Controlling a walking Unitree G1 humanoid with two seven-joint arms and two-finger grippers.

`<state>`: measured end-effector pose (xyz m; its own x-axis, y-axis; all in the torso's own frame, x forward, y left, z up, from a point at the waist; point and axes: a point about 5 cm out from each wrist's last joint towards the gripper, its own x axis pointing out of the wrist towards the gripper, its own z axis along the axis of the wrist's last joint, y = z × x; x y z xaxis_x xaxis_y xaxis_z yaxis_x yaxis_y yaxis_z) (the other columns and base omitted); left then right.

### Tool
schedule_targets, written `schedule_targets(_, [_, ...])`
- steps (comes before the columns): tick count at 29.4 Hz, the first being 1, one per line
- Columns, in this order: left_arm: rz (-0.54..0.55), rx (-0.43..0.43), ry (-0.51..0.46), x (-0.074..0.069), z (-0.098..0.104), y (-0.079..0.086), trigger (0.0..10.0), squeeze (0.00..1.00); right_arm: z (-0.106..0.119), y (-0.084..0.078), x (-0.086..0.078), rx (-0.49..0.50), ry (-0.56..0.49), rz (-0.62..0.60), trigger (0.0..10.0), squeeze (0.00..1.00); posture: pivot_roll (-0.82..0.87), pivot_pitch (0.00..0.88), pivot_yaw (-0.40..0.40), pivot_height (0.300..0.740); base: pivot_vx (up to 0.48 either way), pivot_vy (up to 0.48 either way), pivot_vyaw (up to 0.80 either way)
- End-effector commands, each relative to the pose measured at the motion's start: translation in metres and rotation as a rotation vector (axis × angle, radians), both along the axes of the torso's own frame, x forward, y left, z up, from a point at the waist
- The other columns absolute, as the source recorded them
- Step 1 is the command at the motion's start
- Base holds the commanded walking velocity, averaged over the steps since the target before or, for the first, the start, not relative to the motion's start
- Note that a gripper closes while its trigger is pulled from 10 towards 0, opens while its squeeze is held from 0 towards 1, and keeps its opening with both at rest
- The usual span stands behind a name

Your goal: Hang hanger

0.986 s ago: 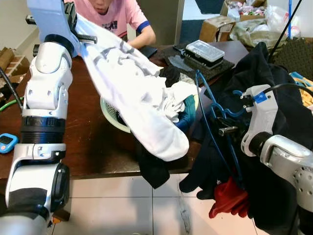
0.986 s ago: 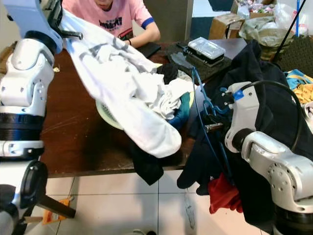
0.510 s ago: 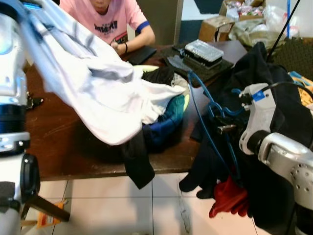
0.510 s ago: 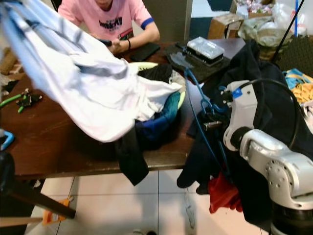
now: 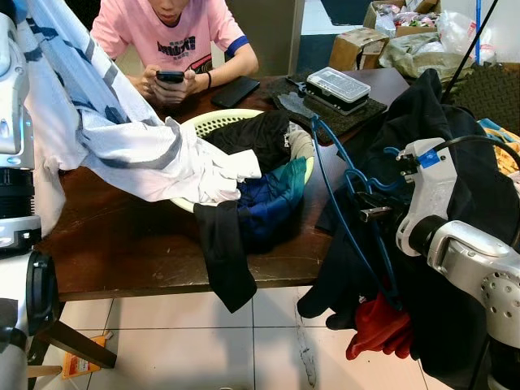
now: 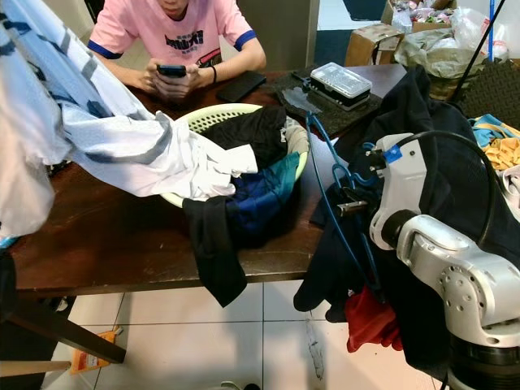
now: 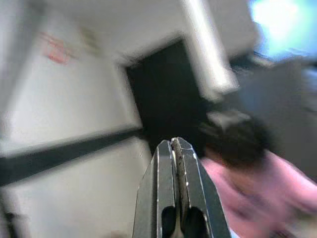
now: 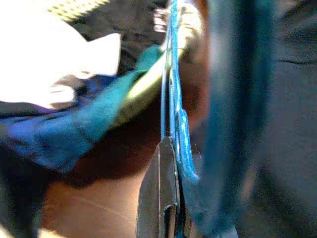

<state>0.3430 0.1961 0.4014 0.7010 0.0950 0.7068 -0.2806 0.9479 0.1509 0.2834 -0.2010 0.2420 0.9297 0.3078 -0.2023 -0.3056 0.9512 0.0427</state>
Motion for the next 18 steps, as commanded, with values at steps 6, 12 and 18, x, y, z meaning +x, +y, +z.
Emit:
schedule_targets(6, [-0.666,-0.083,0.347,0.004,-0.078,-0.11,0.0,0.0,-0.004,-0.001,-0.005,-0.014,0.03,0.016,10.0,0.0,0.01,0.185,0.069,0.74,0.0,0.0,0.0])
schedule_targets(12, [-0.93,0.064,0.393,-0.018,-0.089,-0.142,1.5,0.0,-0.006,-0.003,-0.006,-0.026,0.039,0.025,10.0,0.0,0.01,0.186,0.067,0.74,0.0,0.0,0.0])
schedule_targets(18, [-1.114,0.25,0.466,-0.041,-0.108,-0.147,1.8,0.0,-0.007,-0.004,-0.008,-0.039,0.049,0.039,10.0,0.0,0.02,0.188,0.068,0.74,0.0,0.0,0.0])
